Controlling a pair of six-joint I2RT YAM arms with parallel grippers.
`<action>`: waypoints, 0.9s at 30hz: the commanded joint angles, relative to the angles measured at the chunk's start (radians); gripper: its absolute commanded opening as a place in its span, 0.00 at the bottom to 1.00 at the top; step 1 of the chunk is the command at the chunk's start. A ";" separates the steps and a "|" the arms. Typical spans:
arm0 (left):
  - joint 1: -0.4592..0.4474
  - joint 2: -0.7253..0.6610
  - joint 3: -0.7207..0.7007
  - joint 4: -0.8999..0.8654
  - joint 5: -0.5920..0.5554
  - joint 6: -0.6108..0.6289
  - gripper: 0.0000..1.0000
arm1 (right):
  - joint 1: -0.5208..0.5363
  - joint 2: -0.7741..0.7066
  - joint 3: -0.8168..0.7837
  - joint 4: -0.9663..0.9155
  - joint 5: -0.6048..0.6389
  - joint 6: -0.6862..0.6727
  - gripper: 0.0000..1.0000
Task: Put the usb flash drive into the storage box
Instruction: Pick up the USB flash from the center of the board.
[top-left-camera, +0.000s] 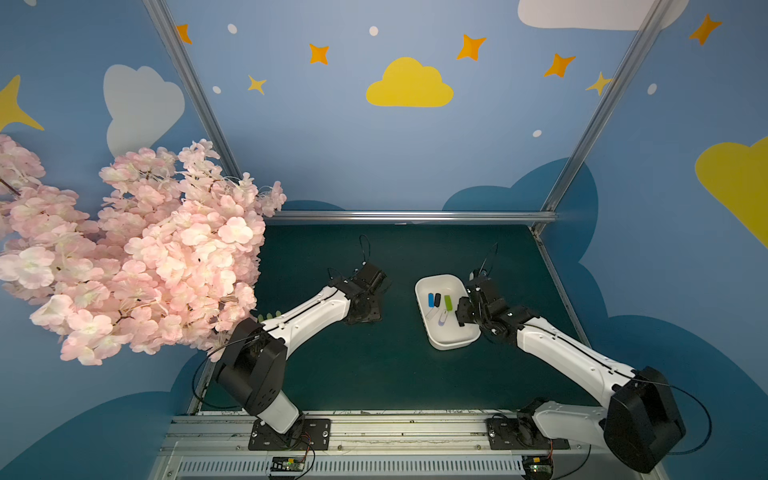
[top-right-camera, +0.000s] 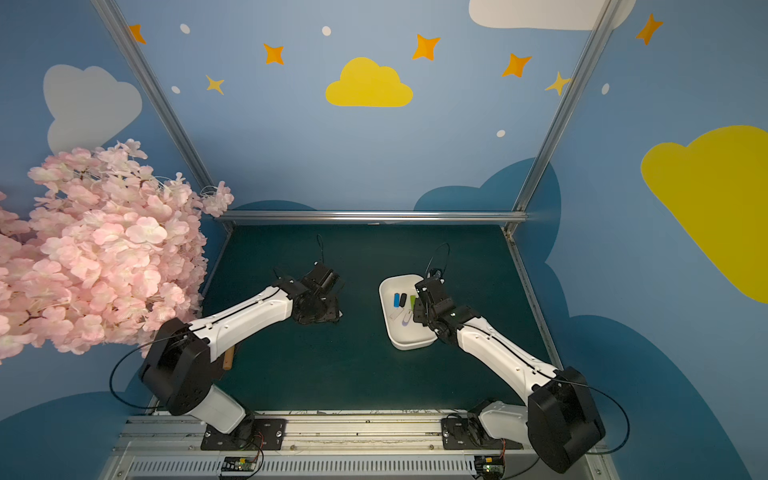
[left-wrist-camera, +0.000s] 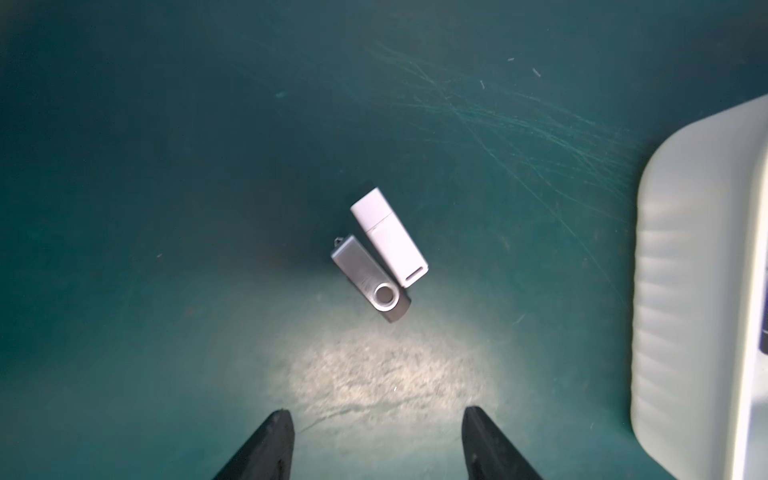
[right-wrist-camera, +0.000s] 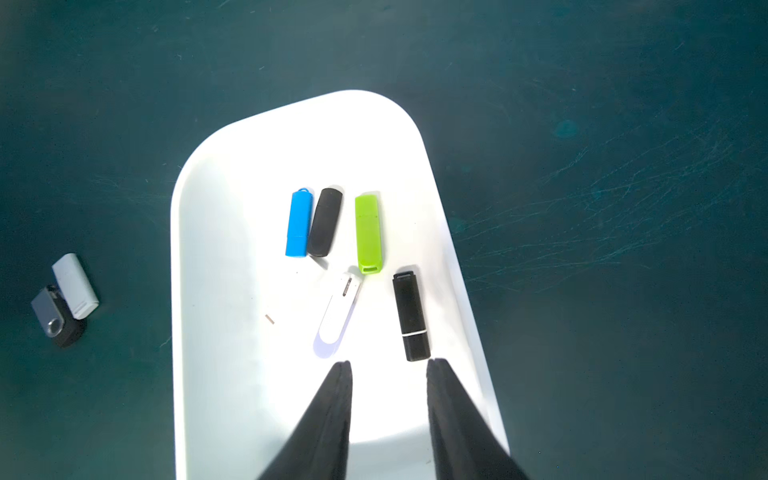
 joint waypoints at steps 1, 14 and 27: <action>0.007 0.062 0.024 0.008 -0.007 -0.014 0.67 | -0.003 0.012 0.031 -0.003 0.003 0.009 0.36; 0.034 0.224 0.064 0.052 -0.006 -0.009 0.58 | -0.004 0.023 0.028 0.007 -0.014 0.009 0.35; 0.053 0.267 0.079 0.054 -0.042 -0.007 0.57 | -0.004 0.040 0.037 0.003 -0.026 0.009 0.35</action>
